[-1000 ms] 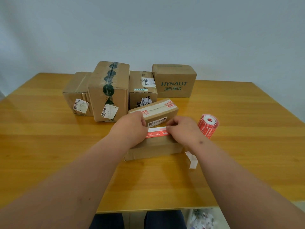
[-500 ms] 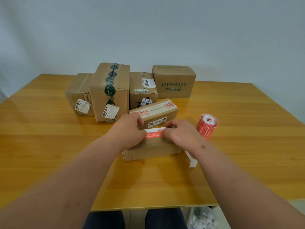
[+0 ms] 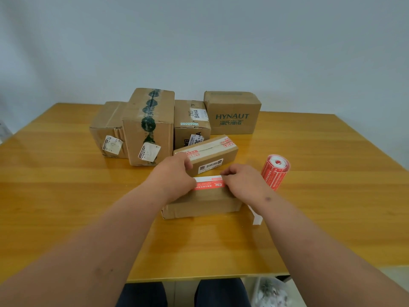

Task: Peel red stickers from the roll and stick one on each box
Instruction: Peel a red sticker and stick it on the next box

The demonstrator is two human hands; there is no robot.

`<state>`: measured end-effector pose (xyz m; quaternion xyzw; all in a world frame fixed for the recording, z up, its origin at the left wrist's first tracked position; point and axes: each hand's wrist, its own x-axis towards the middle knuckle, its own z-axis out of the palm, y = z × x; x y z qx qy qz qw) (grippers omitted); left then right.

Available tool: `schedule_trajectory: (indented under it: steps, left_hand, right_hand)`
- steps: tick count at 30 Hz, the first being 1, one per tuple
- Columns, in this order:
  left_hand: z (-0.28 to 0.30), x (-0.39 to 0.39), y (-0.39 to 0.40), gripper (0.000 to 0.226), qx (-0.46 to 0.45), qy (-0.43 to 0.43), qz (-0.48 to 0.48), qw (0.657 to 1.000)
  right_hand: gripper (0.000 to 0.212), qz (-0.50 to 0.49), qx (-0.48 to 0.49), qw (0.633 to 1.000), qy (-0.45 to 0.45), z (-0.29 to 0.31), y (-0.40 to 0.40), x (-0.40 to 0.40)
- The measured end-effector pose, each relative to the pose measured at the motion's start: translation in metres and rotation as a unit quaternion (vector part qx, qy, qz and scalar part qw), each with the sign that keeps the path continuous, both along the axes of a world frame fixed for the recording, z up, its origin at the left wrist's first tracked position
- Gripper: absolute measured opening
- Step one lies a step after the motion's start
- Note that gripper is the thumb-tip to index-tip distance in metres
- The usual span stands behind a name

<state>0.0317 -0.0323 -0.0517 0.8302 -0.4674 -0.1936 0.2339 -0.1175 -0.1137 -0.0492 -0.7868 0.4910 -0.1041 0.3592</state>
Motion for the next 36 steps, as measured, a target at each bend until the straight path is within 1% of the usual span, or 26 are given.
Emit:
schedule_trajectory:
  steps: [2,3,5,7,10,11,13,14,16,18,20,22,24,25,27,29,32,34,36]
  left_hand:
    - [0.0,0.002,0.002,0.034,0.003,0.022,-0.003,1.0]
    - [0.0,0.001,0.003,0.037,0.006,0.019,-0.005,1.0]
    - [0.001,-0.003,0.004,0.042,0.014,-0.005,-0.008,1.0]
    - [0.001,-0.001,0.006,0.034,0.007,-0.002,-0.011,1.0]
    - [0.001,0.012,0.015,0.036,-0.002,0.009,0.013,1.0]
    - [0.0,0.017,0.018,0.037,0.002,0.004,0.026,1.0]
    - [-0.003,0.022,0.025,0.035,0.021,0.014,0.054,0.998]
    - [-0.004,0.023,0.028,0.031,0.027,0.039,0.064,0.997]
    - [-0.005,0.023,0.034,0.022,0.024,0.1,0.073,0.992]
    - [-0.006,0.024,0.039,0.015,0.005,0.123,0.075,0.99]
    - [-0.005,0.028,0.042,0.016,-0.002,0.097,0.072,0.993]
    - [-0.002,0.034,0.045,0.022,0.007,0.037,0.07,0.997]
    - [-0.001,0.04,0.047,0.028,0.027,-0.027,0.045,0.998]
    - [0.001,0.044,0.05,0.037,0.044,-0.042,0.022,0.998]
    - [0.003,0.051,0.056,0.063,0.095,-0.047,-0.033,0.994]
    - [0.006,0.057,0.061,0.08,0.137,-0.039,-0.057,0.988]
    - [0.006,0.069,0.062,0.085,0.136,-0.049,-0.028,0.989]
    - [0.009,0.076,0.062,0.086,0.145,-0.082,-0.004,0.986]
    - [0.011,0.077,0.062,0.08,0.166,-0.127,0.023,0.978]
  right_hand:
    - [0.022,0.002,0.0,1.0,-0.006,0.001,0.001,-0.001]
    - [0.02,0.01,-0.002,1.0,-0.004,0.001,0.003,-0.001]
    - [0.027,0.036,0.006,0.999,0.003,0.002,0.008,0.0]
    - [0.032,0.045,0.012,0.999,0.002,0.002,0.008,0.0]
    - [0.038,0.003,0.028,0.999,-0.025,0.004,0.007,-0.002]
    - [0.037,-0.006,0.032,0.999,-0.03,0.004,0.008,-0.003]
    - [0.022,-0.006,0.032,0.999,-0.028,0.002,0.012,0.001]
    - [0.018,-0.004,0.027,0.999,-0.024,0.002,0.015,0.003]
    - [0.017,0.001,0.009,1.0,-0.014,-0.001,0.019,0.01]
    - [0.015,0.007,-0.016,1.0,0.01,0.001,0.022,0.017]
    - [0.026,0.003,-0.023,1.0,0.008,0.007,0.025,0.022]
    - [0.031,0.008,-0.014,1.0,-0.011,0.012,0.029,0.025]
    - [0.038,0.043,0.01,0.999,-0.026,0.014,0.033,0.028]
    - [0.049,0.07,0.029,0.997,-0.029,0.013,0.035,0.03]
    - [0.067,0.114,0.06,0.991,-0.03,0.011,0.036,0.034]
    - [0.073,0.135,0.059,0.988,-0.042,0.011,0.037,0.039]
    - [0.074,0.151,0.002,0.987,-0.064,0.009,0.039,0.05]
    - [0.07,0.155,-0.053,0.985,-0.059,0.007,0.039,0.057]
    - [0.066,0.133,-0.104,0.985,-0.038,0.007,0.034,0.059]
